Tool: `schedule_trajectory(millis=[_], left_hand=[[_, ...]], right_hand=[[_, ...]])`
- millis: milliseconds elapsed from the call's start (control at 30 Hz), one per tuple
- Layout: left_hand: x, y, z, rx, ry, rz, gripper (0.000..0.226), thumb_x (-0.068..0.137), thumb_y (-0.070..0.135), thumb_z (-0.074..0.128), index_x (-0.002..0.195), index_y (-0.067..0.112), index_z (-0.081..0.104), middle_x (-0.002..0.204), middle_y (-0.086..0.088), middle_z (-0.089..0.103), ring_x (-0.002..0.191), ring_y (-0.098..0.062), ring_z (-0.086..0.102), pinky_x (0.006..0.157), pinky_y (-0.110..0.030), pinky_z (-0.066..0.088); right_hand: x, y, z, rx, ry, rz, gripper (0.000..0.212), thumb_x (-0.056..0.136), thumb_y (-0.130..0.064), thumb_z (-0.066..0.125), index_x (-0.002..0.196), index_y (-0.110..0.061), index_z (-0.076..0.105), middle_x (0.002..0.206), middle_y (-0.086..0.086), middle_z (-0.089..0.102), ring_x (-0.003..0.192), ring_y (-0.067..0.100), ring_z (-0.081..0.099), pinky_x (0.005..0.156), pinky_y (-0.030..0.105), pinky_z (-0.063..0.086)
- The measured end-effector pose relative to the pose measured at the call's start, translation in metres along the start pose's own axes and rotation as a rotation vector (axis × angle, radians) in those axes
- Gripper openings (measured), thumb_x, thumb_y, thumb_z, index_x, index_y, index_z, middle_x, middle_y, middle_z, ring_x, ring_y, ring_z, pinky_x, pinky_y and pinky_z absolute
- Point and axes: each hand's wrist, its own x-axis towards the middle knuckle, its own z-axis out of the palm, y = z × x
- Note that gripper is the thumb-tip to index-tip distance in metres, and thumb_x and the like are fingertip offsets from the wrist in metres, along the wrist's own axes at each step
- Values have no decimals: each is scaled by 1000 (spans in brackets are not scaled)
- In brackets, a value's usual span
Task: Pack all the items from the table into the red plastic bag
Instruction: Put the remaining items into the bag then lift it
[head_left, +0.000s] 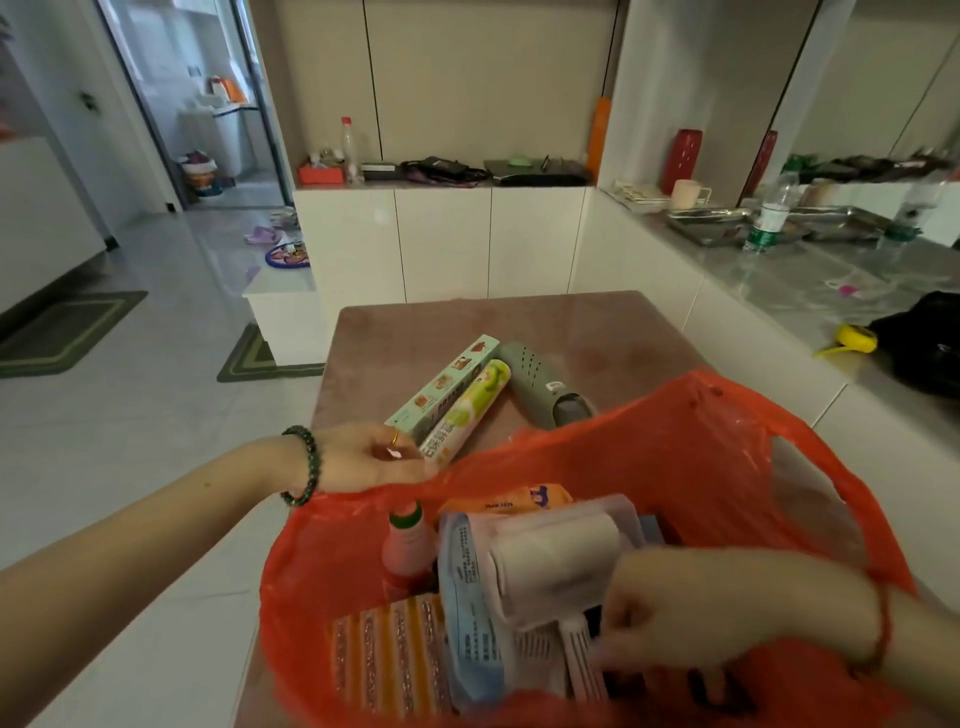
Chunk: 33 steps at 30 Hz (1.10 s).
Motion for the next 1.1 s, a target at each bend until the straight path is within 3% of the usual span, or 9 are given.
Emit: schedule_trajectory(millis=[67, 167, 267, 400, 633, 767, 867, 967, 1100], left_hand=[[6, -1, -9, -51, 30, -50, 53, 69, 74, 46, 98, 32, 63, 90, 13, 68, 76, -2, 63, 70, -17, 52], [31, 1, -24, -141, 176, -83, 39, 86, 52, 42, 96, 20, 62, 62, 15, 59, 56, -1, 52, 51, -9, 41], [63, 1, -31, -210, 220, -174, 32, 90, 34, 48, 116, 16, 53, 81, 6, 60, 66, -10, 52, 60, -21, 44], [112, -11, -23, 82, 189, -328, 45, 89, 35, 50, 130, 18, 43, 126, -2, 57, 111, -19, 55, 94, -29, 44], [179, -53, 25, 379, -87, -514, 64, 87, 47, 48, 140, 17, 29, 137, -5, 48, 119, -21, 52, 98, -30, 44], [193, -82, 64, 162, -59, -651, 58, 86, 37, 48, 137, 20, 29, 115, 3, 54, 91, -12, 55, 71, -18, 45], [192, -90, 77, 92, 31, -677, 65, 67, 44, 58, 126, 25, 40, 117, 5, 56, 98, -10, 55, 87, -21, 49], [180, -79, 62, 48, -5, -619, 55, 72, 45, 58, 120, 22, 45, 113, 4, 59, 101, -12, 59, 88, -23, 50], [148, -50, 15, -389, 184, -529, 29, 87, 32, 55, 110, 17, 48, 77, 0, 60, 65, -12, 61, 52, -19, 54]], right_hand=[[-7, 3, -36, 316, 110, -79, 22, 90, -36, 52, 77, -23, 64, 70, 0, 66, 57, 12, 64, 49, 25, 53], [3, 24, -96, 647, 515, -154, 18, 88, -21, 55, 99, -8, 63, 75, 11, 70, 60, 18, 68, 49, 24, 57], [44, 50, -141, 777, 659, -149, 26, 87, -15, 58, 111, -5, 58, 88, 17, 68, 70, 23, 67, 58, 27, 58], [131, 78, -171, 666, 540, -18, 44, 85, -17, 64, 125, -6, 49, 96, 13, 66, 86, 24, 66, 78, 34, 58], [249, 92, -166, 88, 303, -12, 65, 86, -31, 61, 140, -10, 32, 140, 11, 46, 125, 24, 48, 100, 29, 40], [263, 94, -168, 32, 262, -59, 63, 87, -31, 58, 141, -13, 31, 136, 9, 50, 120, 22, 52, 95, 28, 43], [254, 96, -172, 6, 290, -103, 59, 87, -30, 59, 139, -14, 36, 130, 8, 55, 116, 21, 54, 93, 27, 43], [238, 99, -183, 35, 346, -148, 52, 86, -28, 60, 133, -16, 42, 122, 8, 60, 106, 19, 58, 89, 27, 45], [206, 95, -192, 92, 494, -245, 61, 80, -24, 68, 134, -22, 40, 129, 4, 54, 102, 12, 53, 83, 18, 38]])
